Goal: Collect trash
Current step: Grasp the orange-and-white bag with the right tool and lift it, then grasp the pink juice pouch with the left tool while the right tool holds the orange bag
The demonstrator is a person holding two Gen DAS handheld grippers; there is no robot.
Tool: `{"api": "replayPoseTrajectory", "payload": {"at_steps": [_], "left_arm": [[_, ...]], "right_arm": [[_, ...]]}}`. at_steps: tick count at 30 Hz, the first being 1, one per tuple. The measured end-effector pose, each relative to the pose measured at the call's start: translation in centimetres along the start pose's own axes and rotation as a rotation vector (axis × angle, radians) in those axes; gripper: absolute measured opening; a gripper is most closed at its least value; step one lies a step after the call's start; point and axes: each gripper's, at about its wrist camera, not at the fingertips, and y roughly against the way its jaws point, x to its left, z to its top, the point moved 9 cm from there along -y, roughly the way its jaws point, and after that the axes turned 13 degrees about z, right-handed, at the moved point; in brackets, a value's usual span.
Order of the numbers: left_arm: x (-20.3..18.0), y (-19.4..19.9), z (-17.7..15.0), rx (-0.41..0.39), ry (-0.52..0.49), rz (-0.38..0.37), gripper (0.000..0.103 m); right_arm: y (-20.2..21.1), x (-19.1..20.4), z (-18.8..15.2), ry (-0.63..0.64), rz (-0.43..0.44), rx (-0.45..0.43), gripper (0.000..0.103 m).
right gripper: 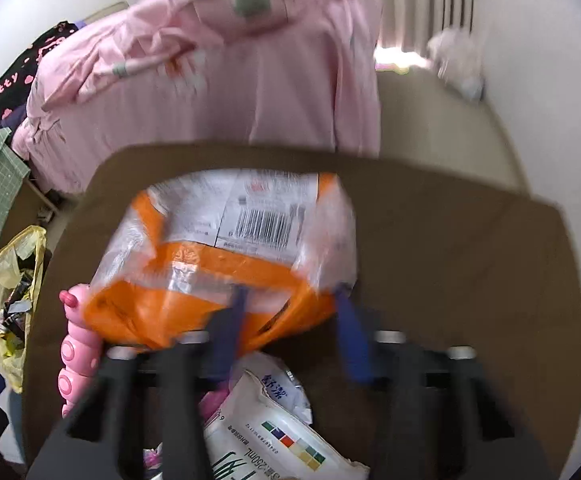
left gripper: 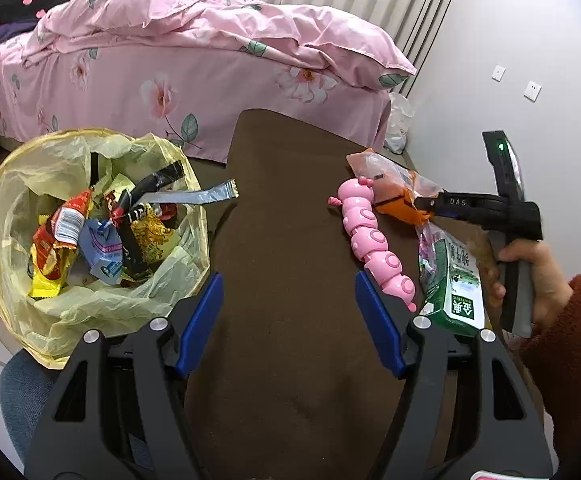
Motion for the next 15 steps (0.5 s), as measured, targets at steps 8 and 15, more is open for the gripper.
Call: {"api": "replayPoseTrajectory", "payload": {"at_steps": [8,15], "left_arm": [[-0.4,0.7,-0.1,-0.019,0.000,-0.021,0.064],[-4.3,2.9,-0.2,-0.074,-0.091,-0.111,0.066]], "right_arm": [[10.7,4.9,-1.0,0.211,-0.004,-0.222,0.006],[18.7,6.5,-7.4,0.304,-0.029,-0.292,0.006]]}}
